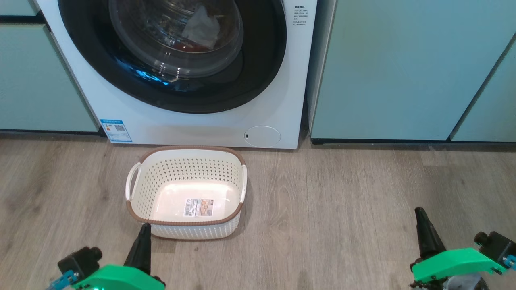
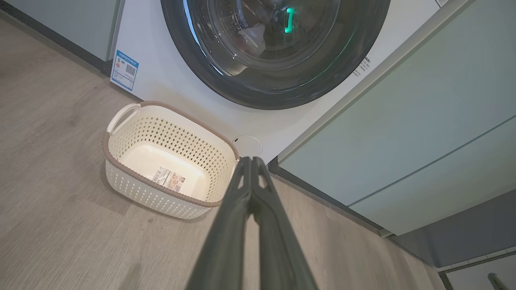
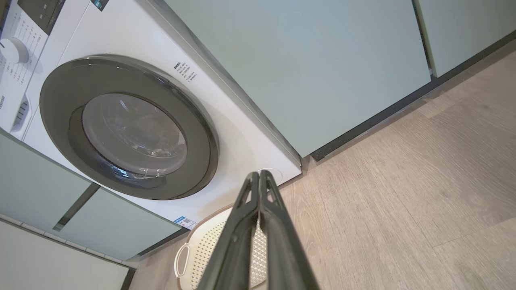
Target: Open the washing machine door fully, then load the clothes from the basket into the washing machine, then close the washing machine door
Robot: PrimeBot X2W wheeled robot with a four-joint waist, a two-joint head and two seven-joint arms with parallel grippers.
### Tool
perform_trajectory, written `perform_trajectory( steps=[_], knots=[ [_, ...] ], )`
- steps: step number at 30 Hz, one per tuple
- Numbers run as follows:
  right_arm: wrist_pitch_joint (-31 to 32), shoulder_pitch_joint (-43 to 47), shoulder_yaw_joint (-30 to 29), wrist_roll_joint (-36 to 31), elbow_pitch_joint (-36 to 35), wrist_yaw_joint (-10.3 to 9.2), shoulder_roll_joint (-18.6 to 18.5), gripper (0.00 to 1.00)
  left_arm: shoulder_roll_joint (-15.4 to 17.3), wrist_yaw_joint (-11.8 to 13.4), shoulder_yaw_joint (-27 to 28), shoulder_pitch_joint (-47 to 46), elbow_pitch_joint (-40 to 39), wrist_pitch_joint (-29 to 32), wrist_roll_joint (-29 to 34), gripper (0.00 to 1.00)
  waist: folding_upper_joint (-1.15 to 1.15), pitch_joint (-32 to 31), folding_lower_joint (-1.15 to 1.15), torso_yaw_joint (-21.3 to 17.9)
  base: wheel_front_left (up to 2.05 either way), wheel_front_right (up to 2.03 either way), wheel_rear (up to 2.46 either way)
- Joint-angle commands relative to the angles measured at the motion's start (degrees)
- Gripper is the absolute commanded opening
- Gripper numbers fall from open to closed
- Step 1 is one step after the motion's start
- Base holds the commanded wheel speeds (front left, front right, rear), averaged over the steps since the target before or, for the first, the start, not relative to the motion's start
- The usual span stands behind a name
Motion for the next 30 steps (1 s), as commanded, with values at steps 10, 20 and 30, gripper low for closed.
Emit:
perform_trajectory(
  steps=[10,20,30],
  knots=[
    [1.87,-4.13,-0.25,6.68,-2.53,0.00,-0.12,0.00,0.24,-0.87,2.09,-4.04,-1.45,1.83,-7.21,0.00,0.00,0.44,0.00,-0.28,0.00,0.00,0.00],
    [3.34,-4.74,-0.50,11.96,-2.93,0.00,-0.14,0.00,0.27,-1.27,2.96,-5.03,-1.23,3.31,-12.96,0.00,0.00,0.83,0.00,-0.53,0.00,0.00,0.00],
    [4.99,-5.43,-0.78,17.84,-3.37,0.00,-0.15,0.00,0.32,-1.72,3.94,-6.13,-0.97,4.95,-19.36,0.00,0.00,1.26,0.00,-0.81,0.00,0.00,0.00]
  ],
)
